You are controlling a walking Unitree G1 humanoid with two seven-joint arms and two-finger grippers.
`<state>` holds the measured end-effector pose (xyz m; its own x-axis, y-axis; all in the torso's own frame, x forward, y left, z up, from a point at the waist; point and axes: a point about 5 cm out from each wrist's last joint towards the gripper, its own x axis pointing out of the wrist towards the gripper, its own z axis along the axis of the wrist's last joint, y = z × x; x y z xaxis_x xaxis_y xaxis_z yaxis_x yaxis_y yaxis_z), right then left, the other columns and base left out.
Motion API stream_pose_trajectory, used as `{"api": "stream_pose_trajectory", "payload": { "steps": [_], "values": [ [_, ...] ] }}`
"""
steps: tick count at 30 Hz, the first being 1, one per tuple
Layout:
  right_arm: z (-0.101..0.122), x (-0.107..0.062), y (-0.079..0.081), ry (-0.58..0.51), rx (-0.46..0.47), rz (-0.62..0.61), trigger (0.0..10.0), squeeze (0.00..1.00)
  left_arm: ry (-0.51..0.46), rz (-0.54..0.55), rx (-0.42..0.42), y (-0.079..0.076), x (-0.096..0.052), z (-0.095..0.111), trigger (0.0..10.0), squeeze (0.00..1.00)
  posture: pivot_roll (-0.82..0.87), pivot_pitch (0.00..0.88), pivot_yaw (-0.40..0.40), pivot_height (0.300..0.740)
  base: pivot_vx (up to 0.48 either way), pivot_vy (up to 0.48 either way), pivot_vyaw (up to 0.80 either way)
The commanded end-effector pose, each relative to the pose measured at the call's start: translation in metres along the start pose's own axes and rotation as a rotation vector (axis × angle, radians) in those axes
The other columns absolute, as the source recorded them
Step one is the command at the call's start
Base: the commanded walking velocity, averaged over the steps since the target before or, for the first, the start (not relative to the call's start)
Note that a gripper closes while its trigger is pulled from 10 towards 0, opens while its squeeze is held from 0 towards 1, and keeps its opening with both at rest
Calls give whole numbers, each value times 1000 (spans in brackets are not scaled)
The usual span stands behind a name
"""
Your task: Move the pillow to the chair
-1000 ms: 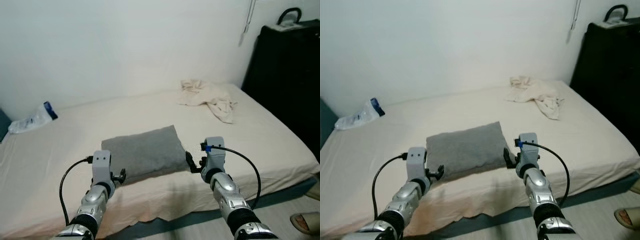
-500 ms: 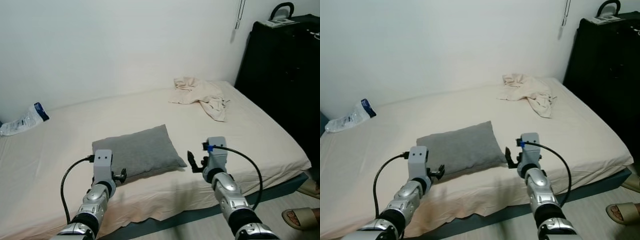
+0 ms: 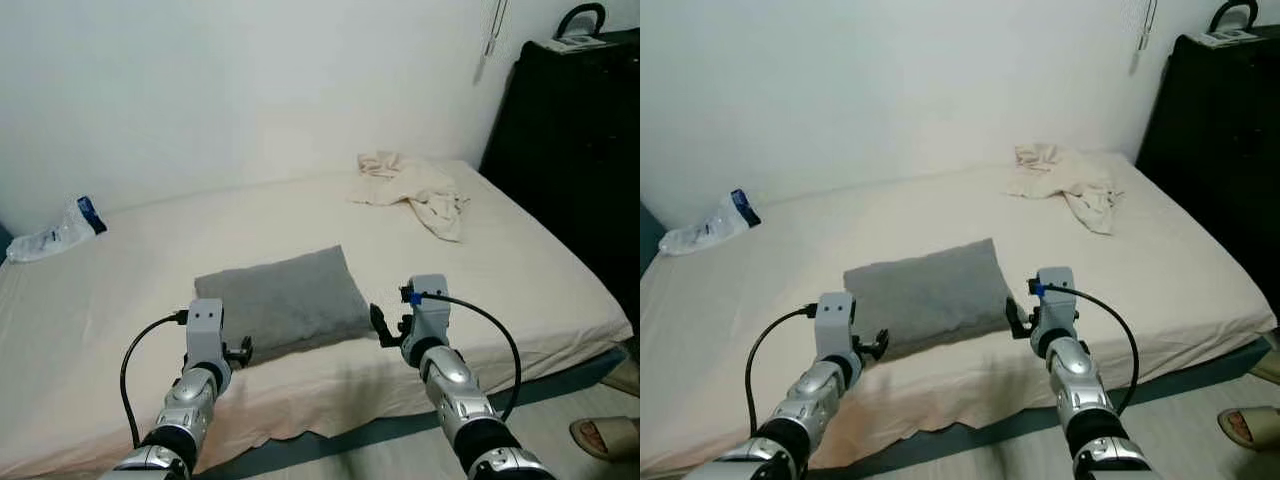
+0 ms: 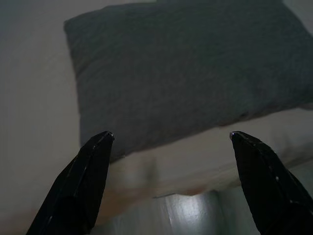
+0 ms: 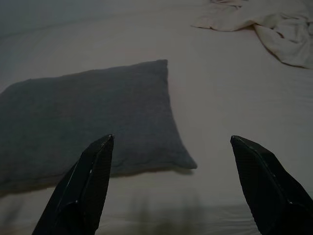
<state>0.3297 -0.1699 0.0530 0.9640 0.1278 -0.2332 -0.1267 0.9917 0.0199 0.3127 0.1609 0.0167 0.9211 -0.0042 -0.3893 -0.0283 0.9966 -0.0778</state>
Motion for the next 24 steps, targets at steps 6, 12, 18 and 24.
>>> {"api": "stream_pose_trajectory", "payload": {
  "steps": [6,12,18,24],
  "values": [
    [-3,-1,4,13,8,14,10000,0,1,7,-6,5,0,1,10000,0,-142,49,90,740,322,0,0],
    [-6,-2,4,25,-26,22,10000,0,2,-1,-8,4,0,1,10000,0,-142,47,91,740,321,0,0],
    [-7,-3,3,31,-53,25,10000,0,0,-2,-16,4,0,1,10000,0,-142,47,91,740,305,0,0],
    [-12,-6,-3,54,-102,26,10000,0,-3,6,-36,4,0,1,10000,0,-148,37,91,740,0,0,0]
  ]
}}
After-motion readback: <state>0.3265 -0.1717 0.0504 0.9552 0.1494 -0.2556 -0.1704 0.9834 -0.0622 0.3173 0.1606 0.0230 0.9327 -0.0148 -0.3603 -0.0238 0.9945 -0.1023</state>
